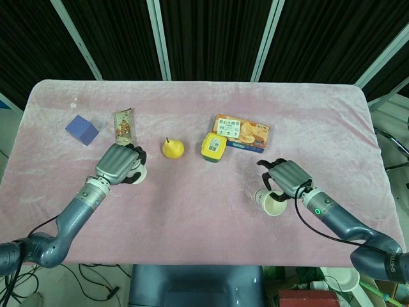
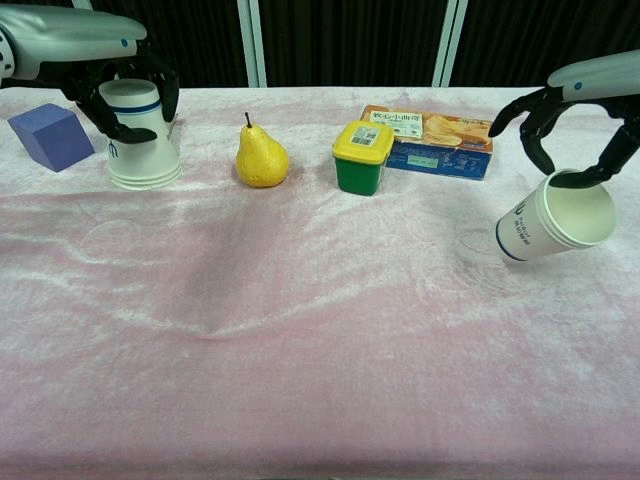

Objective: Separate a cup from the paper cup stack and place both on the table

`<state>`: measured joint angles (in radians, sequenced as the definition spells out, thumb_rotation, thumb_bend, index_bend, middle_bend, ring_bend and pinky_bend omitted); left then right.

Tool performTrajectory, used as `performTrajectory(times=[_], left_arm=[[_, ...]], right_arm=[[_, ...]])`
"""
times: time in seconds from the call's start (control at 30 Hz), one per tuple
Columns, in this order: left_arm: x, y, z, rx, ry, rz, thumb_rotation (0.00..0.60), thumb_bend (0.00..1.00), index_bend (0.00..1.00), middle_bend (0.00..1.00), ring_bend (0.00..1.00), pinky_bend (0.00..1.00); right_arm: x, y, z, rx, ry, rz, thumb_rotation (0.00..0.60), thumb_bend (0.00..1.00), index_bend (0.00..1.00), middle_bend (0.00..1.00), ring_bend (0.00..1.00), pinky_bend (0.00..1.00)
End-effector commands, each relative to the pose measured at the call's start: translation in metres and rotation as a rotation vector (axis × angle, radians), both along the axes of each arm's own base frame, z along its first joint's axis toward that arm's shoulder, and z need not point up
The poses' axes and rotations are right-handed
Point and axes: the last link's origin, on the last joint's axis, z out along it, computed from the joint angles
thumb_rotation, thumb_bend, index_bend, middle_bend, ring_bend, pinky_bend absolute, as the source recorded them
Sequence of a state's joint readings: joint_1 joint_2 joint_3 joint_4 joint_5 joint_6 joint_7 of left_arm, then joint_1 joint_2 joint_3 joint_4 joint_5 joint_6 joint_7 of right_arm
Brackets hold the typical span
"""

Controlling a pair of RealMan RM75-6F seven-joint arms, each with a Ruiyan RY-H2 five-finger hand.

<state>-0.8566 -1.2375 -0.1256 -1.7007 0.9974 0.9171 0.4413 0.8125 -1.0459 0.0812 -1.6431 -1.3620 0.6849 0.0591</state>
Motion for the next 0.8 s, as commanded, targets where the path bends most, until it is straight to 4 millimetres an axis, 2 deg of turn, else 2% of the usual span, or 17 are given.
performTrajectory(times=[0.03,0.23,0.33,0.43,0.5,0.67,0.8], left_arm=[[-0.013,-0.002,-0.016,-0.033,0.004,0.024,0.6,0.47,0.52,0.5,0.38,0.69],[-0.028,0.0,-0.034,-0.05,0.022,0.039,0.6,0.47,0.52,0.5,0.38,0.69],[-0.032,0.002,-0.038,-0.046,0.019,0.039,0.6,0.47,0.52,0.5,0.38,0.69],[-0.034,0.003,-0.04,-0.045,0.016,0.041,0.6,0.47,0.52,0.5,0.38,0.69],[-0.035,0.004,-0.041,-0.047,0.018,0.044,0.6,0.47,0.51,0.5,0.38,0.69],[-0.038,0.004,-0.045,-0.053,0.022,0.052,0.6,0.47,0.51,0.48,0.37,0.69],[-0.04,0.003,-0.051,-0.059,0.033,0.054,0.6,0.45,0.49,0.45,0.34,0.65]], right_arm=[[0.001,-0.002,-0.013,0.02,0.049,-0.014,0.6,0.47,0.97,0.1,0.27,0.19],[0.001,-0.004,-0.024,0.052,0.101,-0.05,0.6,0.46,0.97,0.08,0.25,0.19],[0.002,-0.005,-0.029,0.064,0.116,-0.064,0.6,0.45,0.92,0.06,0.24,0.19],[0.004,-0.006,-0.031,0.069,0.127,-0.073,0.6,0.45,0.77,0.05,0.23,0.19],[0.004,-0.006,-0.031,0.074,0.138,-0.082,0.6,0.45,0.62,0.03,0.23,0.19],[0.003,-0.007,-0.032,0.085,0.159,-0.11,0.6,0.44,0.46,0.02,0.22,0.19],[0.003,-0.007,-0.031,0.1,0.193,-0.118,0.6,0.39,0.33,0.01,0.2,0.19]])
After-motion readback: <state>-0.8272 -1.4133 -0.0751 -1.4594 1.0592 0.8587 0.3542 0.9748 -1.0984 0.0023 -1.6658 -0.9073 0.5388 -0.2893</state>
